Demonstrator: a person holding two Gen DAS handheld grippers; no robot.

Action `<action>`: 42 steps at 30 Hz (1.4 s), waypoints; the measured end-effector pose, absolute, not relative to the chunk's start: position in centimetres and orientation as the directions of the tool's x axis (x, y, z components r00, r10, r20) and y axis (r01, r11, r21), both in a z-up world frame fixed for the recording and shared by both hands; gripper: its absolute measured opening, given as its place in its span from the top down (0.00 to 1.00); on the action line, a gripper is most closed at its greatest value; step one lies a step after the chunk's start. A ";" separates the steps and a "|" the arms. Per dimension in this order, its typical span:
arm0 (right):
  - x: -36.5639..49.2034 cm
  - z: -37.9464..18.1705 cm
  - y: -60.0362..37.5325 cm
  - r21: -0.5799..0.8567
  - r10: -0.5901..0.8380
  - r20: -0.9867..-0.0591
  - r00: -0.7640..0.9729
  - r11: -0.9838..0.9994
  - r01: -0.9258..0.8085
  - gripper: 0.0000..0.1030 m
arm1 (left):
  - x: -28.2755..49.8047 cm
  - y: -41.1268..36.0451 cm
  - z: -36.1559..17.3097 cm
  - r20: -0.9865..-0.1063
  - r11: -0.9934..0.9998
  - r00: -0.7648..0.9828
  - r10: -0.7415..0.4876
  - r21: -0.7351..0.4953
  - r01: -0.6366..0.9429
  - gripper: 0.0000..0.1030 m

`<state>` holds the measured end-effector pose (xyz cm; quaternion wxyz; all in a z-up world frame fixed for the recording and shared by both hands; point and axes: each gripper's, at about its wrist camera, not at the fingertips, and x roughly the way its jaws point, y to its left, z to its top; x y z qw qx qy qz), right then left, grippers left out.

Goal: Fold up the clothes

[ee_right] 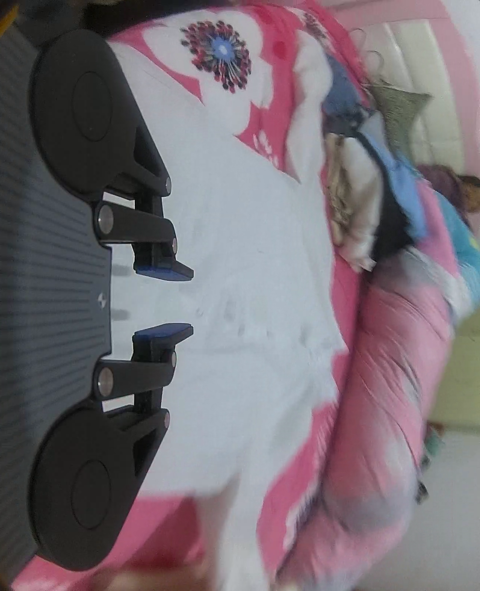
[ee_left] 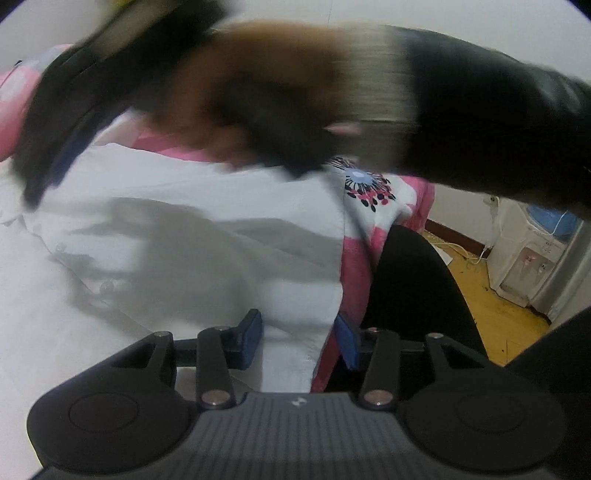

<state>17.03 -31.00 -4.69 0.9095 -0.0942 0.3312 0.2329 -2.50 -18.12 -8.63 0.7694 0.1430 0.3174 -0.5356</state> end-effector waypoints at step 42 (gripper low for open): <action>12.9 -2.6 -33.5 0.130 0.518 -0.470 0.715 0.842 -0.524 0.81 | -2.1 -14.1 -5.3 -0.578 0.340 0.194 -0.792 -0.154 0.928 0.44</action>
